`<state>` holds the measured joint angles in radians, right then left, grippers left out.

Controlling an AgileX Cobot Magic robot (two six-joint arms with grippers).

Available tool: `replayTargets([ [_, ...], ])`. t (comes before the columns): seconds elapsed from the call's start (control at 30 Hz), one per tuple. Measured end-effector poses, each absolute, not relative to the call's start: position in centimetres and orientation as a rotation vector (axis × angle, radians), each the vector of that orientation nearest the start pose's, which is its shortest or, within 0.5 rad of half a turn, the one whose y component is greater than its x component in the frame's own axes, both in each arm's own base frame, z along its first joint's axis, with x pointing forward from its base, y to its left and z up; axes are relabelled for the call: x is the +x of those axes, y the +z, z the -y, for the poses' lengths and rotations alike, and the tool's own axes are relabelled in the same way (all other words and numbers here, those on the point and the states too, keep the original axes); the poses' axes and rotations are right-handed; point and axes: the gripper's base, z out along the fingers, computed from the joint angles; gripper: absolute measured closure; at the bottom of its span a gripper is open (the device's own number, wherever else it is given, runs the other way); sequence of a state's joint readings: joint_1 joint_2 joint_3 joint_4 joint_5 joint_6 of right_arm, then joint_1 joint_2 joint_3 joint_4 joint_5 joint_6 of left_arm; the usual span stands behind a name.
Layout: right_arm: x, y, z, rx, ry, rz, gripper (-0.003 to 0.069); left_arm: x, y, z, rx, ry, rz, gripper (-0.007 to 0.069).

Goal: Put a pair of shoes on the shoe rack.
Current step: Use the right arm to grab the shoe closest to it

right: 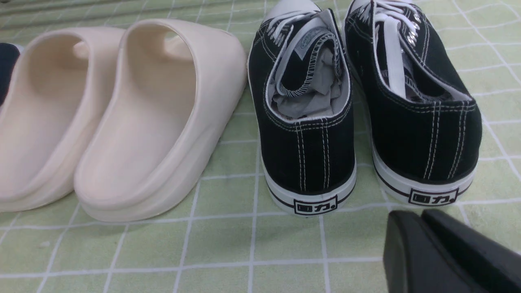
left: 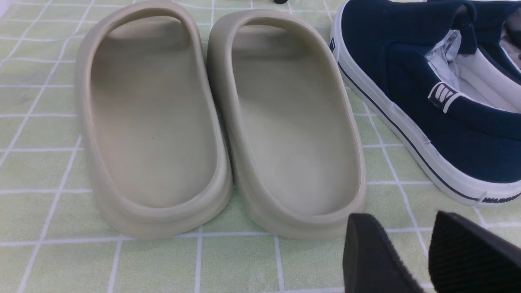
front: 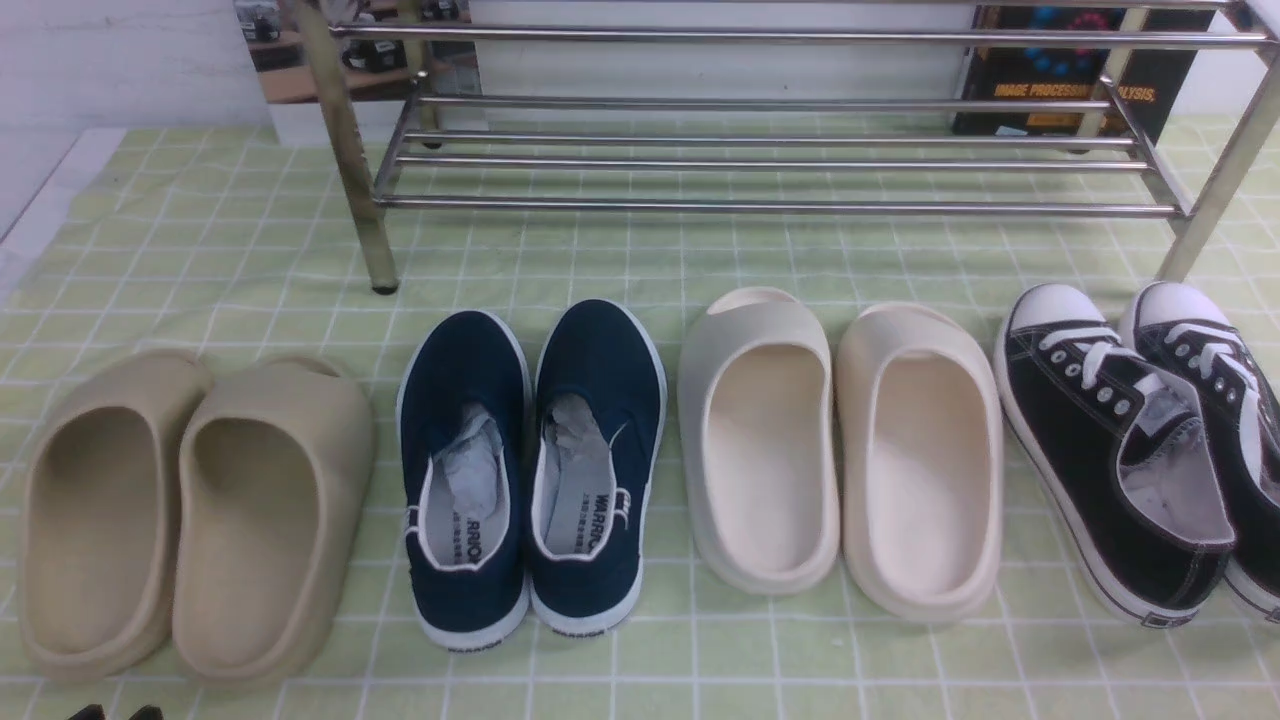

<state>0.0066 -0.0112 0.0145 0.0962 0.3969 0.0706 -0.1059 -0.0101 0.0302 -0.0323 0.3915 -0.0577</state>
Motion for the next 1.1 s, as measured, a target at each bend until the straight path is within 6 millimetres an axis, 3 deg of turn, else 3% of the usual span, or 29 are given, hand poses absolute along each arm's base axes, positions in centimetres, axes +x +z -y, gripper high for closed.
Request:
replayTargets([
  [1.1,5.2,17.44,-0.36,0.118,0.148,-1.87,0.0534,5.17,16.84,0.66,0.026,-0.143,-1.897,0.0386],
])
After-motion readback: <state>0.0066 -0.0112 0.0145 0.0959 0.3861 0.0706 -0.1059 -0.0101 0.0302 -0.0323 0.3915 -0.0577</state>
